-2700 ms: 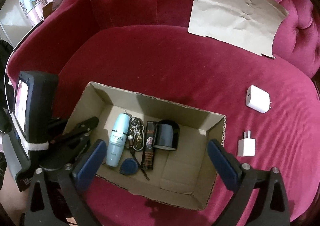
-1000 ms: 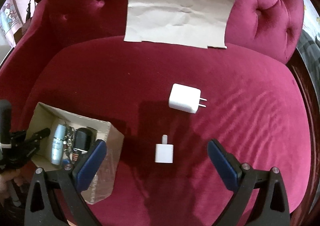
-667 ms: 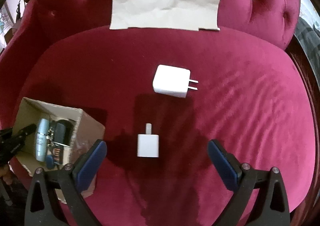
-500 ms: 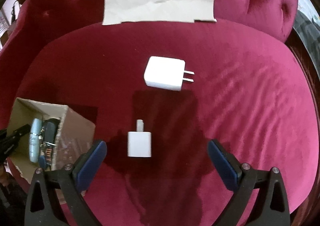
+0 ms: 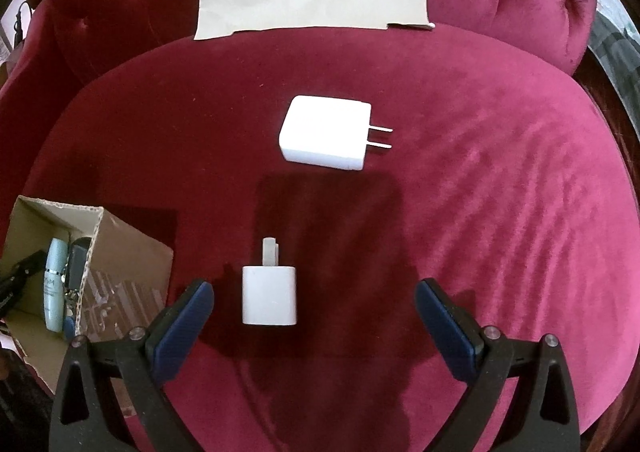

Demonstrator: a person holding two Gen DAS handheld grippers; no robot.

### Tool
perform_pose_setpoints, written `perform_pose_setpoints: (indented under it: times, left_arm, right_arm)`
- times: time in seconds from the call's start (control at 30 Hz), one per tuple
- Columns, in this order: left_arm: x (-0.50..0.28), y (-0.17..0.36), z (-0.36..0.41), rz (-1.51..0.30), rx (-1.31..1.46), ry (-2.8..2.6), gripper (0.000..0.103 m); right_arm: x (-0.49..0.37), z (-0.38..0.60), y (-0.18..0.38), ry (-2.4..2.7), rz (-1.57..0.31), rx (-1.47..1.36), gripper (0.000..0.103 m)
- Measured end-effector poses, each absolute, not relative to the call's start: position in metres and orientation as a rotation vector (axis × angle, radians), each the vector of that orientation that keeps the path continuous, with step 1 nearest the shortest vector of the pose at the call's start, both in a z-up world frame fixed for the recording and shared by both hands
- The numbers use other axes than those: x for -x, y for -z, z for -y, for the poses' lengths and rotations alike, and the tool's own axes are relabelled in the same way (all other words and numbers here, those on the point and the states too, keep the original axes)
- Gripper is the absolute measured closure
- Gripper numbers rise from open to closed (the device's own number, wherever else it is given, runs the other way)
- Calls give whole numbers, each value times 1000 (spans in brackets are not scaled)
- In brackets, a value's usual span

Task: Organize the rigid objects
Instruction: 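Move the right gripper over the small white charger cube, then close the right gripper on the small white charger cube, then lift the charger cube with the right gripper and carry it over the box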

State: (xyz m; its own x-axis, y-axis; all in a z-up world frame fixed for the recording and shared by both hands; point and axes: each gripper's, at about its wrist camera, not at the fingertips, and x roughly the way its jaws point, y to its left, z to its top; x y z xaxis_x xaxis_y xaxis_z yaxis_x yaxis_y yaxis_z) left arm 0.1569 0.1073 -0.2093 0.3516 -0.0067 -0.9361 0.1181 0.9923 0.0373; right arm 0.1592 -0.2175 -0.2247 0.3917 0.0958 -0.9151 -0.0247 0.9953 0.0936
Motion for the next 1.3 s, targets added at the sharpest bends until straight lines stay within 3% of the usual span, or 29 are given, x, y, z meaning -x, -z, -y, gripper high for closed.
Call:
perform_pose_setpoints:
  times: [0.1,0.2,0.27,0.67,1.3]
  left_arm:
    - [-157,209,-108,-1209,-103,81,99]
    - [-157,209,-108,-1209,-104,82,99]
    - [-157,209,-108,-1209,-104,81,99]
    - [-157,210,-108,-1209,-101,80,99]
    - [-156,209,-109,-1206,-89,79,99]
  right_arm:
    - [-160,214,227,-82,-1176,-65,18]
    - [-163,213,230,-88,-1185,-65,43]
    - [-164,209,230,-110,-1186,-64,76]
    - [-163,209,224,-106,-1182,-67,76]
    - [-142,207,171,-87,-1119,-61,76]
